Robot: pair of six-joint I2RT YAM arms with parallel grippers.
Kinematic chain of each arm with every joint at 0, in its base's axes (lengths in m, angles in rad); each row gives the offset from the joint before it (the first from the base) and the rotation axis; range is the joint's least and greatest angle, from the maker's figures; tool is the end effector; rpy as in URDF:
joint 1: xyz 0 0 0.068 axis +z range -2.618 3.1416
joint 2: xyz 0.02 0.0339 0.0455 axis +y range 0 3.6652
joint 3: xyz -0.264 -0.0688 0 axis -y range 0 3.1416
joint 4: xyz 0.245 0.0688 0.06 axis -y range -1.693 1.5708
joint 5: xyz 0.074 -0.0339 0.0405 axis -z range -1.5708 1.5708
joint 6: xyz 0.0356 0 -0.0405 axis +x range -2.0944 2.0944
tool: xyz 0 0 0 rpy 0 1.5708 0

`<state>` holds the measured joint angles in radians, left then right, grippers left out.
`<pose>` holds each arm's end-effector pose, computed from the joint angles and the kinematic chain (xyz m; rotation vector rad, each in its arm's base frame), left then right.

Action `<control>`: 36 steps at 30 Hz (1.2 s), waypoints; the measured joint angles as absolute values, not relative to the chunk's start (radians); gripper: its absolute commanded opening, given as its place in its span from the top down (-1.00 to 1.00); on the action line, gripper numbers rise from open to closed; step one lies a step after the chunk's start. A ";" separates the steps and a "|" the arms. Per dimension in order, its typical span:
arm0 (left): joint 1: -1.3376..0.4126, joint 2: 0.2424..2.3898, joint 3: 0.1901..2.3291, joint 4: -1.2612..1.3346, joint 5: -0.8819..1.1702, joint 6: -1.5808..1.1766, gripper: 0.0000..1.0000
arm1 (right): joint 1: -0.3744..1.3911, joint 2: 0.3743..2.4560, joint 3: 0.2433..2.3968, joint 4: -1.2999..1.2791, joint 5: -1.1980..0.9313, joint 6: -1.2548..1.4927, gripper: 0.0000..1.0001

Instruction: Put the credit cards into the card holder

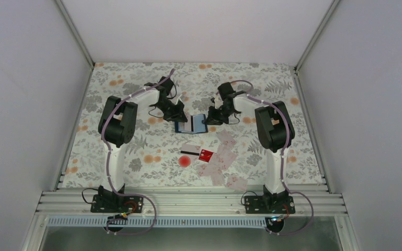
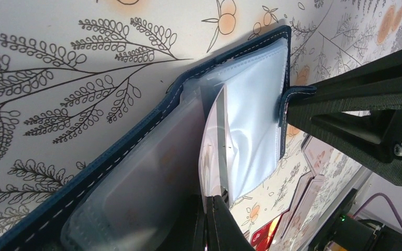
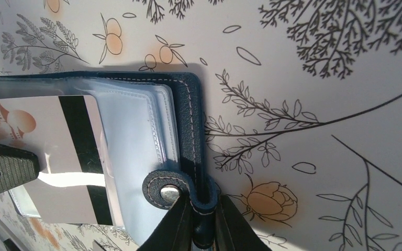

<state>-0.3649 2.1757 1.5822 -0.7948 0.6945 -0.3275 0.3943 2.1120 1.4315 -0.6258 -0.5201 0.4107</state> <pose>0.3891 -0.1730 0.1437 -0.1492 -2.8768 1.0695 0.3732 0.1745 0.1310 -0.0809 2.9773 0.8838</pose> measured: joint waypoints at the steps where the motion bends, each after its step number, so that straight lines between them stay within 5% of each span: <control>1: -0.365 2.176 1.582 -0.796 0.692 -0.331 0.95 | 0.395 2.112 1.431 -0.626 -0.518 0.411 0.78; 32: -0.373 2.164 1.608 -0.870 0.625 -0.439 0.95 | 0.411 2.117 1.436 -0.620 -0.495 0.431 0.80; 36: -0.373 2.164 1.613 -0.873 0.624 -0.433 0.95 | 0.411 2.117 1.433 -0.612 -0.506 0.430 0.67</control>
